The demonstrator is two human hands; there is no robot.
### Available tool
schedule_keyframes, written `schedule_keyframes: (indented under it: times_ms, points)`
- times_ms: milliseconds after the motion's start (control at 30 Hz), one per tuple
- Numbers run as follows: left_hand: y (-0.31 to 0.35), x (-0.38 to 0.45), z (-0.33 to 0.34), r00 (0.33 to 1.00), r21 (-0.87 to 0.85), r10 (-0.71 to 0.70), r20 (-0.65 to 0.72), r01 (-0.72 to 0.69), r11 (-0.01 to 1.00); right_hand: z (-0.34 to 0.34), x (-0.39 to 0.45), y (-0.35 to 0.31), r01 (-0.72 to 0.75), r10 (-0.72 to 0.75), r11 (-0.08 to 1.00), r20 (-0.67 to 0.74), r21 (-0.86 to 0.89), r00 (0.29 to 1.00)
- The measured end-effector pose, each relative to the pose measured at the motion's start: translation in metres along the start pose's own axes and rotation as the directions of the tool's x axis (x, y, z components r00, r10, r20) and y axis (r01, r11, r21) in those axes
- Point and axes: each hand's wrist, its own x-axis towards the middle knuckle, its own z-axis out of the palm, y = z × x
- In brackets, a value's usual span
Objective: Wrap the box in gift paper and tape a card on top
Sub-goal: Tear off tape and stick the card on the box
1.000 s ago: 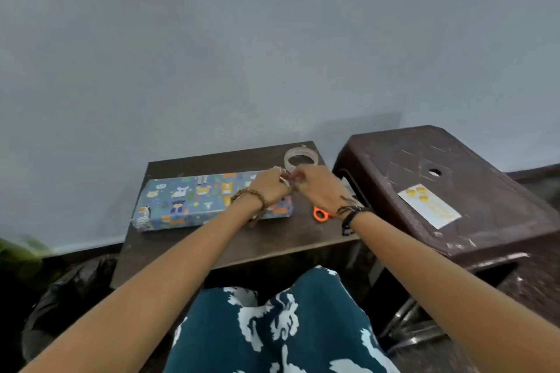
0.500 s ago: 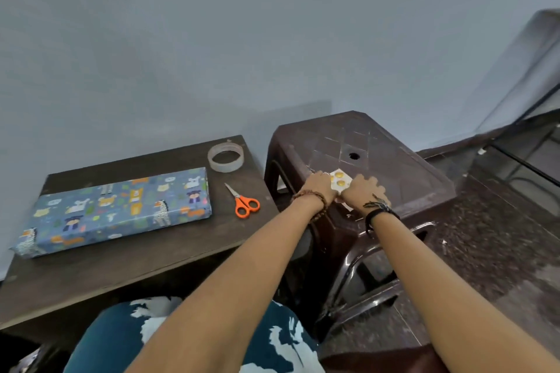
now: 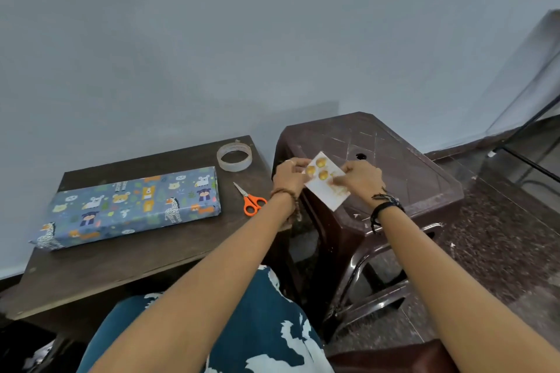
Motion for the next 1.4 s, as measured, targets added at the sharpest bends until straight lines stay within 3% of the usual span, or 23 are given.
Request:
schedule_keyframes:
  times_ms: [67,167,267,367,600,733,800,833,867,933,967,1000,1100,1167,1267,1333,1400]
  points:
    - [0.005,-0.003,-0.03,0.999,-0.147,-0.005,-0.043,-0.001,0.989,-0.003,-0.004,-0.019,0.076,-0.091,0.975,0.066,0.21,0.994]
    - [0.019,-0.009,-0.084,0.993,-0.272,0.034,-0.112,-0.063,0.96,0.005,-0.017,-0.059,0.135,-0.202,0.931,0.168,0.34,0.965]
    - [0.028,-0.021,-0.135,0.989,-0.413,0.013,-0.145,-0.073,0.908,0.026,-0.028,-0.099,0.116,-0.258,0.884,0.265,0.453,0.929]
    - [0.026,-0.033,-0.181,0.989,-0.432,-0.029,-0.144,-0.036,0.901,0.054,-0.036,-0.132,0.082,-0.303,0.798,0.279,0.598,0.911]
    - [-0.008,-0.054,-0.26,0.982,-0.295,-0.044,-0.182,-0.012,0.955,0.129,-0.05,-0.178,-0.034,-0.31,0.741,0.386,0.67,0.869]
    - [-0.017,-0.053,-0.289,0.985,-0.215,-0.019,-0.173,-0.019,0.976,0.159,-0.057,-0.187,-0.172,-0.249,0.563,0.365,0.808,0.897]
    - [-0.025,-0.052,-0.304,0.99,-0.015,0.079,-0.118,-0.081,0.997,0.166,-0.059,-0.19,-0.233,-0.204,0.485,0.368,0.843,0.907]
    - [-0.03,-0.049,-0.313,0.992,0.176,0.119,-0.047,-0.109,0.978,0.169,-0.059,-0.19,-0.251,-0.179,0.463,0.367,0.85,0.913]
    - [-0.035,-0.045,-0.322,0.995,0.426,0.092,0.041,-0.101,0.899,0.171,-0.058,-0.19,-0.264,-0.15,0.451,0.364,0.853,0.919]
    - [-0.047,-0.035,-0.339,0.988,0.838,-0.066,0.141,-0.084,0.539,0.174,-0.056,-0.188,-0.279,-0.095,0.466,0.362,0.839,0.927]
    - [-0.053,-0.031,-0.345,0.982,0.922,-0.116,0.147,-0.094,0.375,0.176,-0.056,-0.187,-0.279,-0.082,0.489,0.361,0.826,0.929]
    - [-0.059,-0.027,-0.348,0.98,0.951,-0.142,0.141,-0.094,0.293,0.178,-0.056,-0.187,-0.27,-0.076,0.511,0.356,0.816,0.931]
    - [-0.068,-0.02,-0.341,0.989,0.956,-0.131,0.063,-0.022,0.292,0.177,-0.057,-0.19,-0.121,-0.096,0.573,0.213,0.811,0.972]
    - [-0.067,-0.021,-0.33,0.995,0.958,-0.098,0.001,0.027,0.285,0.175,-0.059,-0.195,0.134,-0.185,0.677,-0.008,0.724,0.983]
    - [-0.065,-0.028,-0.318,0.993,0.952,-0.095,-0.064,0.089,0.292,0.175,-0.066,-0.201,0.498,-0.412,0.731,-0.28,0.466,0.867]
    - [-0.066,-0.032,-0.316,0.993,0.942,-0.085,-0.087,0.109,0.316,0.181,-0.071,-0.203,0.731,-0.636,0.673,-0.417,0.113,0.65]
    - [-0.068,-0.04,-0.314,0.994,0.927,-0.067,-0.088,0.106,0.36,0.197,-0.076,-0.202,0.81,-0.847,0.495,-0.383,-0.314,0.369]
